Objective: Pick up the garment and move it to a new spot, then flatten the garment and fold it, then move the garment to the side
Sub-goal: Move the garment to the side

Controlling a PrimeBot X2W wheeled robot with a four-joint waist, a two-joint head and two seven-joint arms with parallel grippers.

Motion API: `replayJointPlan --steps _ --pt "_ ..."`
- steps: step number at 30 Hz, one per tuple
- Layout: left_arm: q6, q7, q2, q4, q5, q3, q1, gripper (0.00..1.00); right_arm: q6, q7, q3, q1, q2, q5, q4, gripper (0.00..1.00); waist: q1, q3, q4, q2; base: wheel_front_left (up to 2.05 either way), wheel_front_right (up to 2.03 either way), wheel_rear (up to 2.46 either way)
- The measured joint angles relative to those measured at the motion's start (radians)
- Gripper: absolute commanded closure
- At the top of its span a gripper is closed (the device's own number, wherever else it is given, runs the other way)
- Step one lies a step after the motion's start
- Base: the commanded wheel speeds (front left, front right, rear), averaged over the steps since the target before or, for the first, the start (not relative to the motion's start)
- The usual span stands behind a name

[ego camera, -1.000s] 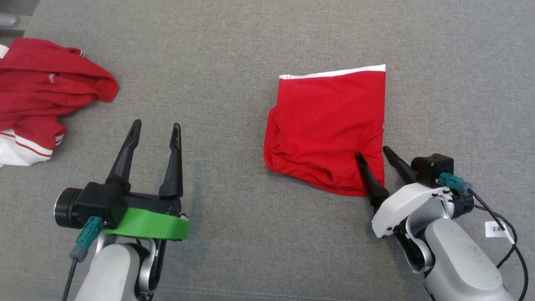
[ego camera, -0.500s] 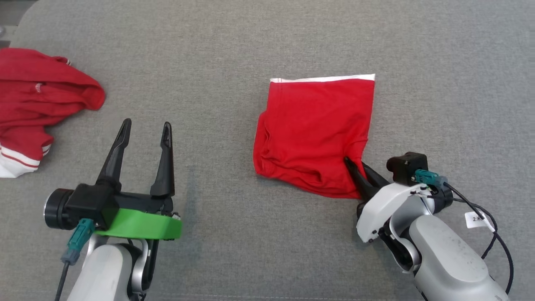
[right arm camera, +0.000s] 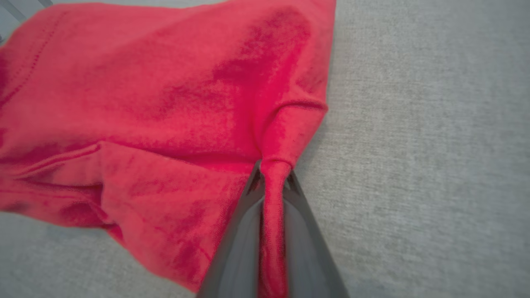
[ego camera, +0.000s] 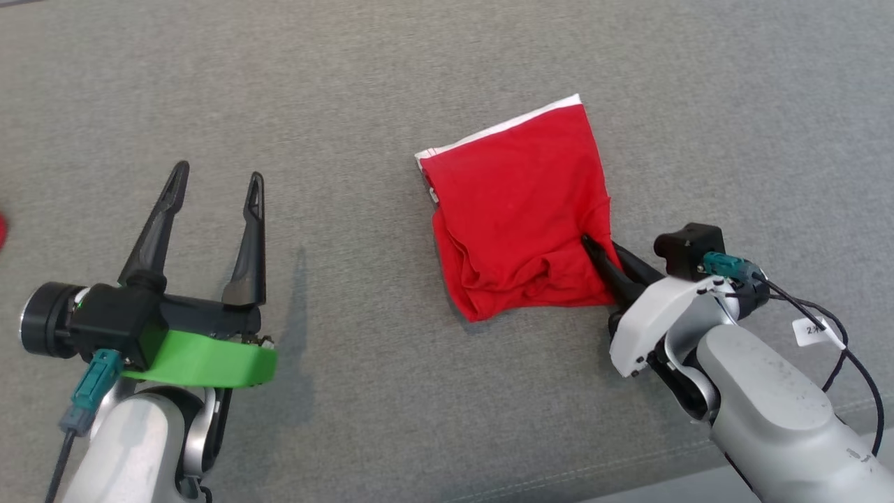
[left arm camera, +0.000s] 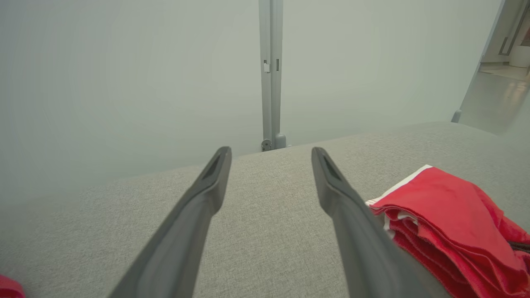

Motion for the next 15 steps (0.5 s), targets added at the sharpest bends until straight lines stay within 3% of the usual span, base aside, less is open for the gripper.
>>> replayJointPlan --steps 6,15 --pt "0.000 0.073 0.057 -0.088 0.031 0.005 -0.036 0.00 -0.001 -0.052 0.160 -0.138 -0.045 0.049 0.011 1.00 0.0001 0.055 -0.128 0.0000 0.00 0.00 0.00" --pt "-0.007 0.149 0.103 -0.189 0.058 -0.001 -0.099 0.00 -0.002 -0.142 0.241 -0.345 -0.265 0.111 0.131 1.00 0.0000 0.170 -0.242 0.0000 0.00 0.00 0.00"
